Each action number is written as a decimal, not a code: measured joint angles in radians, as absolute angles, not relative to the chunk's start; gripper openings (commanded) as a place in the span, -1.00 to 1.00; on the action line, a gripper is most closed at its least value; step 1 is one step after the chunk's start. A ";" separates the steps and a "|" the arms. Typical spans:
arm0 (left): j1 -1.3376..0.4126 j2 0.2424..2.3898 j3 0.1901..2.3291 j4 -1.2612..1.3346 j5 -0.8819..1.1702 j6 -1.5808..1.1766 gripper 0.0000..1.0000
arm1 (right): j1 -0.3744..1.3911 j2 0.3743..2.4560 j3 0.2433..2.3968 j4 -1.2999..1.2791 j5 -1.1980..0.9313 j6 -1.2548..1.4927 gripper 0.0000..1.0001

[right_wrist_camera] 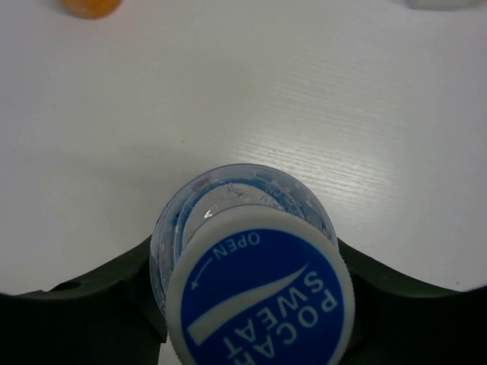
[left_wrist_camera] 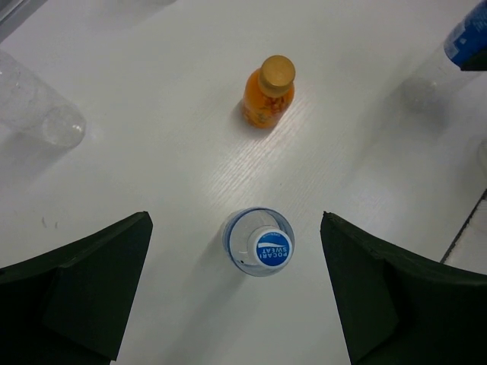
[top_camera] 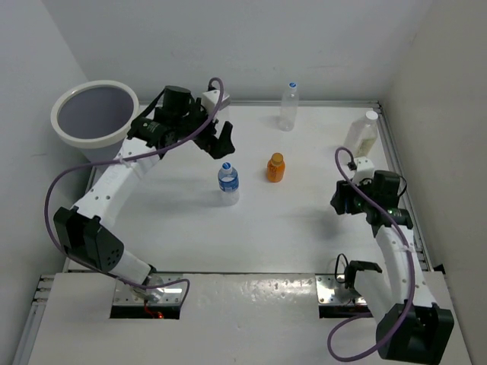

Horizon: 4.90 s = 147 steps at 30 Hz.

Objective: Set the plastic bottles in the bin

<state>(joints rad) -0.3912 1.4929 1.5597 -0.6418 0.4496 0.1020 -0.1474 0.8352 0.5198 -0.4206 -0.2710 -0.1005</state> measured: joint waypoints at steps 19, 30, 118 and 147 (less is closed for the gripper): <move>-0.760 1.514 1.639 -0.603 0.662 0.112 0.98 | 0.158 1.139 1.119 -0.235 -0.660 0.614 -0.83; -0.858 1.535 1.647 -0.553 0.367 0.033 0.96 | 0.232 1.229 1.230 -0.150 -0.621 0.696 -0.88; 0.410 1.785 1.959 -0.721 0.223 -0.117 0.51 | 0.593 1.705 1.552 -0.311 -0.551 0.186 0.99; 0.373 1.613 1.893 -0.624 0.455 -0.075 1.00 | 0.703 1.749 1.401 -0.273 -0.353 -0.048 -0.38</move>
